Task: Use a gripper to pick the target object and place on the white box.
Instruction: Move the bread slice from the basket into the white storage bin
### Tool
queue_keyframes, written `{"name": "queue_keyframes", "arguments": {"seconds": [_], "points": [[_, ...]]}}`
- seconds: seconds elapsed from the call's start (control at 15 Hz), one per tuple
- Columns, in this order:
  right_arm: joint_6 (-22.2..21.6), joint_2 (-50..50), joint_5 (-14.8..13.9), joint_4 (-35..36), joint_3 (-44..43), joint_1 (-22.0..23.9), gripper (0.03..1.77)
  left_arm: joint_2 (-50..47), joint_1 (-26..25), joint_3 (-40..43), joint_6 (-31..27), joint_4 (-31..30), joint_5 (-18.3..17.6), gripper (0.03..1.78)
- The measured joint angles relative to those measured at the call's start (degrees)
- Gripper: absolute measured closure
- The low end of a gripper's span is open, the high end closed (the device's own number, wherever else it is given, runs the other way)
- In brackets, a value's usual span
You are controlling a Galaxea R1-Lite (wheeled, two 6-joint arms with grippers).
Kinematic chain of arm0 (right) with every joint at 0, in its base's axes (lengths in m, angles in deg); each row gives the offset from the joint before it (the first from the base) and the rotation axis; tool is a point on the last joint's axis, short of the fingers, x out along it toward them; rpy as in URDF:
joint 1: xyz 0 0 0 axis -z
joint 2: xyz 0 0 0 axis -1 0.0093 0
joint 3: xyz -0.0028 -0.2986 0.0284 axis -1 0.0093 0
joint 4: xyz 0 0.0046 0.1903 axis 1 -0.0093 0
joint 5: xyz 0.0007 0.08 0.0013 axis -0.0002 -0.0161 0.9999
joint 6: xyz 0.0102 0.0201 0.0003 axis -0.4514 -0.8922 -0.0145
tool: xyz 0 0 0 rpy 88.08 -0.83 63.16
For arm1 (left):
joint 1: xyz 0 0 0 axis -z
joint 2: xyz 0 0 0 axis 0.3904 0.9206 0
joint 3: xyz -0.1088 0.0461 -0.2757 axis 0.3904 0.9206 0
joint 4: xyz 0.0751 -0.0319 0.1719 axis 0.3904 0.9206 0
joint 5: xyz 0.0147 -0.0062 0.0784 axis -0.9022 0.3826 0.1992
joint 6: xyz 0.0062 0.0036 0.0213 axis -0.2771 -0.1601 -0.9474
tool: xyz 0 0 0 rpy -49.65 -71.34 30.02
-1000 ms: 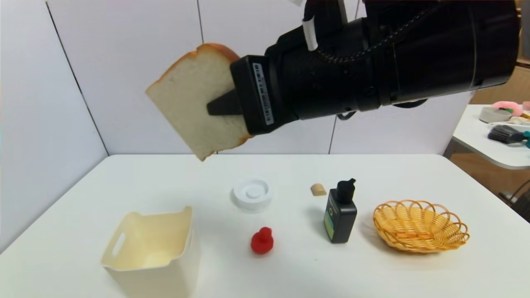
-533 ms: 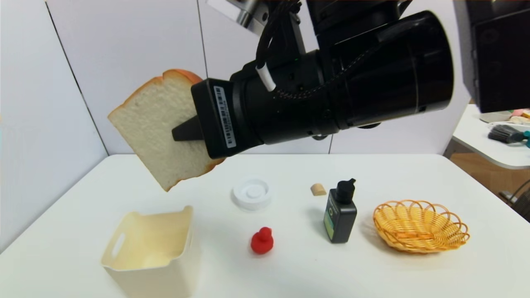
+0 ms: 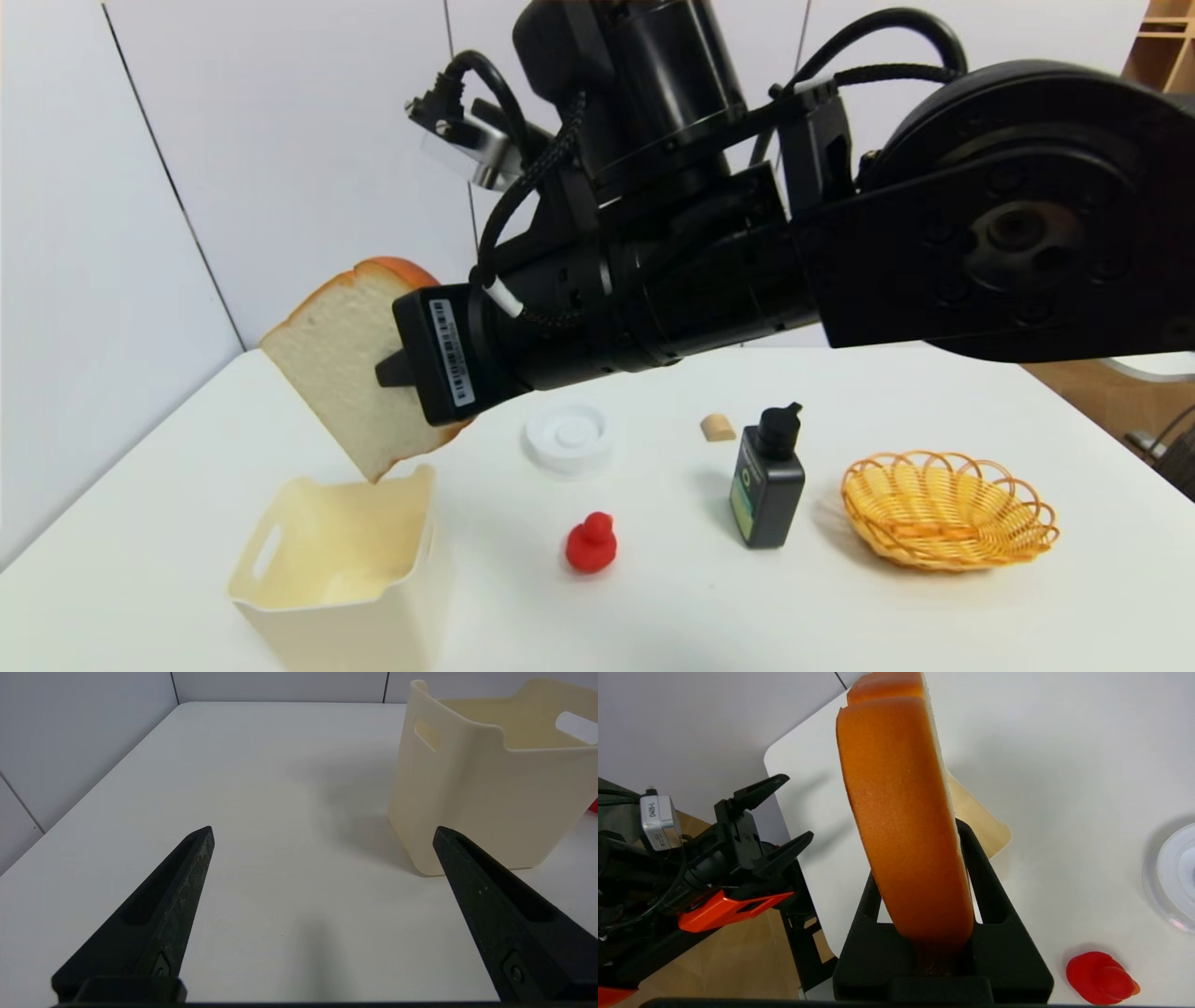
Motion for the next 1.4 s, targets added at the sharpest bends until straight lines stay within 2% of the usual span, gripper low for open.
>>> {"name": "queue_keyframes", "arguments": {"seconds": [0.27,0.6,1.07,1.4], "points": [[1.39,2.40,0.06,-0.52,0.57,-0.52,1.52,0.00,0.00,0.00,-0.02,-0.02,0.00,0.12],[6.12,3.94,-0.02,-3.13,0.79,-0.63,1.52,0.00,0.00,0.00,0.00,-0.02,0.00,0.12],[8.97,5.44,-0.20,-3.19,0.79,-1.13,1.52,0.00,0.00,0.00,0.00,0.00,0.00,0.12],[9.24,6.10,-0.46,-3.02,0.79,-1.10,1.52,0.00,0.00,0.00,0.00,-0.02,0.00,0.12]]}}
